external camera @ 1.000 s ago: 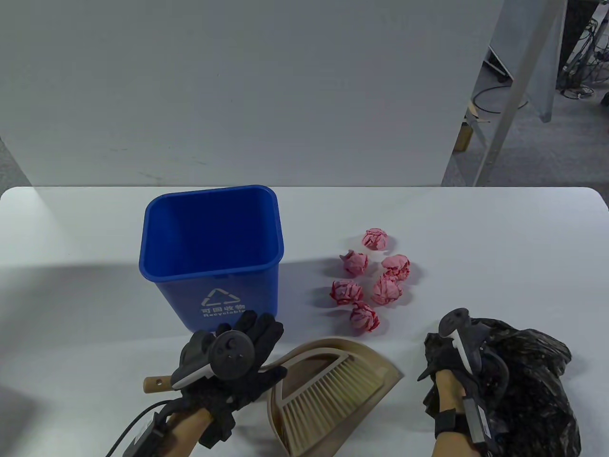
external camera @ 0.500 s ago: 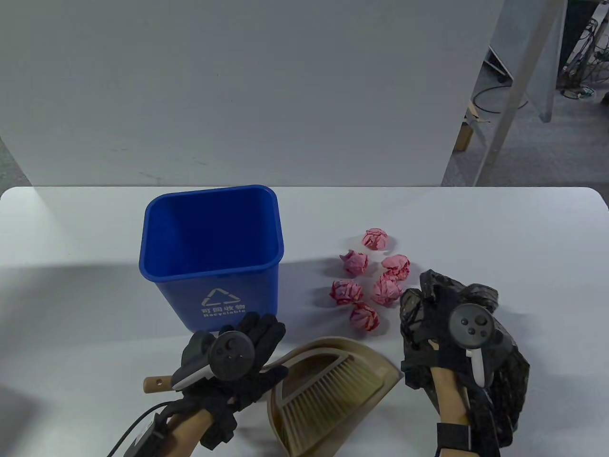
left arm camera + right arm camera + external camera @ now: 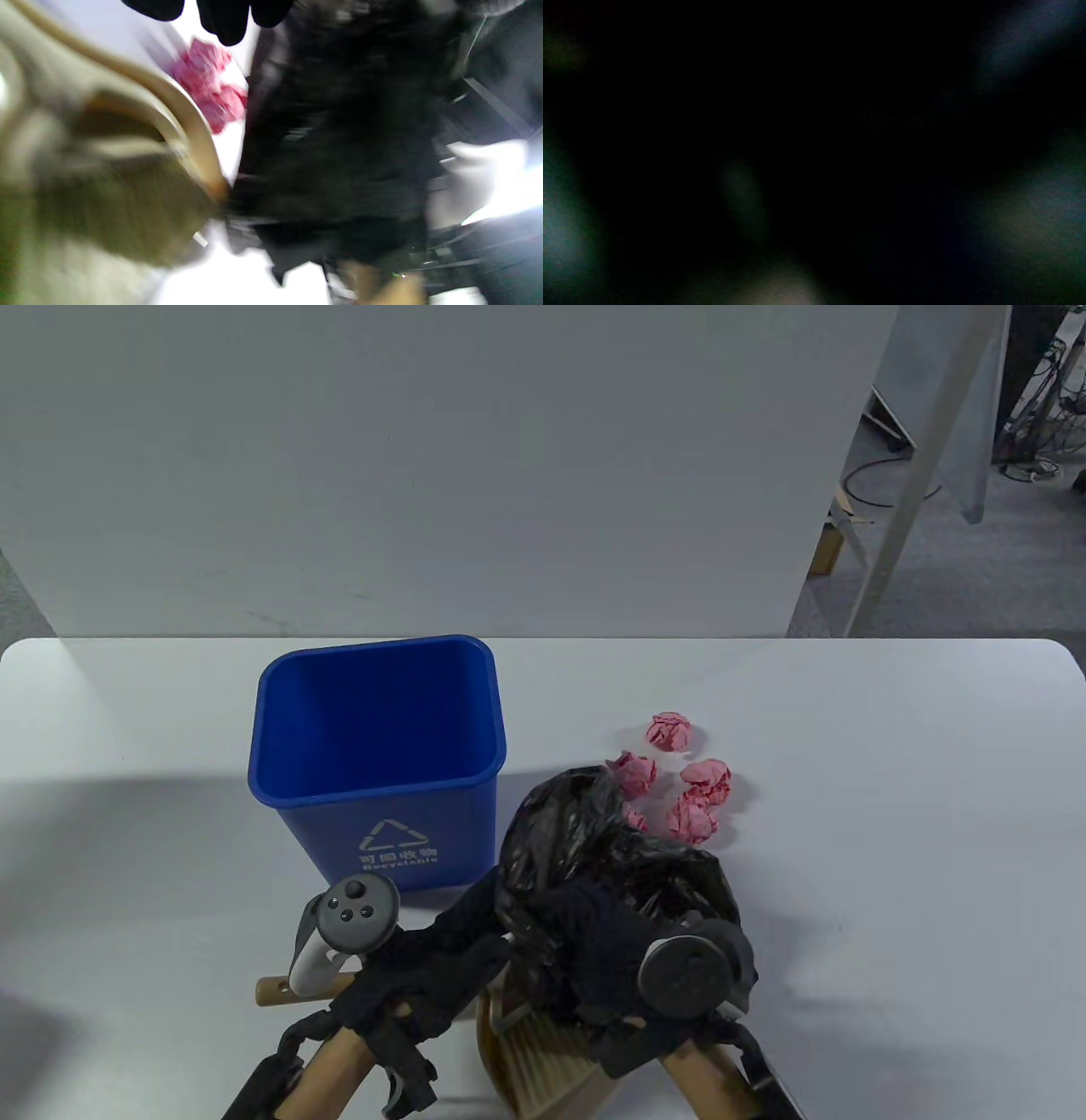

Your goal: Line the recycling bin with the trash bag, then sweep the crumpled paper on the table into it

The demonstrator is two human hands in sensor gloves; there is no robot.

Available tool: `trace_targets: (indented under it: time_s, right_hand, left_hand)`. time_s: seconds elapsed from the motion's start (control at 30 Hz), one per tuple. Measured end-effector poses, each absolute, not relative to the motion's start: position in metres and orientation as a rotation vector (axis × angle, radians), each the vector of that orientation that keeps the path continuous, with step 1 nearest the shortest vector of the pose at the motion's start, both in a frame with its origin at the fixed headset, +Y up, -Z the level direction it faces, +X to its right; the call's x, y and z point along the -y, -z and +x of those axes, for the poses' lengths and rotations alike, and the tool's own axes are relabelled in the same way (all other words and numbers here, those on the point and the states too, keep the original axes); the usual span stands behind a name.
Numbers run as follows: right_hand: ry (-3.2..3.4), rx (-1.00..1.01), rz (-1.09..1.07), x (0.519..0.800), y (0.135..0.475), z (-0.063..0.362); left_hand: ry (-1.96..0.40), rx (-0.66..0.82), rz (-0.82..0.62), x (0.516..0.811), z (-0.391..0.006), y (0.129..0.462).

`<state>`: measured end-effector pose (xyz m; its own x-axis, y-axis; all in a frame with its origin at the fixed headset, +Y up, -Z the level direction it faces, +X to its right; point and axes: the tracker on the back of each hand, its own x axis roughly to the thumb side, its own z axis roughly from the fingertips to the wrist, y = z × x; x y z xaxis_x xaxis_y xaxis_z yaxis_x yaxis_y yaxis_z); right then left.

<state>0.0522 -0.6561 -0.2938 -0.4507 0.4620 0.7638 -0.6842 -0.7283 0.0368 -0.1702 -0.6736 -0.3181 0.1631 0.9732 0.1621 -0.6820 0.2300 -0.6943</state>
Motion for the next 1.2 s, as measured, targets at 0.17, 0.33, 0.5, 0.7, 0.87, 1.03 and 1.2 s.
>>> trace_targets:
  time_s: [0.17,0.33,0.5,0.7,0.87,1.03,1.2]
  right_hand:
    - [-2.298,0.315,1.147,0.665,0.291,0.039]
    - [-2.289,0.304,1.134,0.665,0.293,0.043]
    - [-2.341,0.401,1.066,0.651,0.294,0.061]
    - [-2.476,0.527,0.768,0.638,0.302,0.105]
    - [-2.666,0.289,0.267,0.635,0.314,0.153]
    - [-2.603,-0.176,-0.104,0.65,0.316,0.194]
    - [-2.567,0.256,-0.161,0.628,0.303,0.202]
  left_hand:
    - [-1.283,0.53,-0.525,0.681,-0.176,0.324]
    - [-1.192,0.441,-0.346,0.674,-0.184,0.325]
    - [-1.233,0.355,-0.226,0.667,-0.198,0.323]
    - [-1.293,0.294,-0.181,0.666,-0.21,0.326]
    - [-1.269,0.299,-0.173,0.665,-0.209,0.325]
    - [-1.198,0.304,-0.163,0.664,-0.204,0.324]
    - [-1.112,0.314,-0.108,0.661,-0.201,0.322]
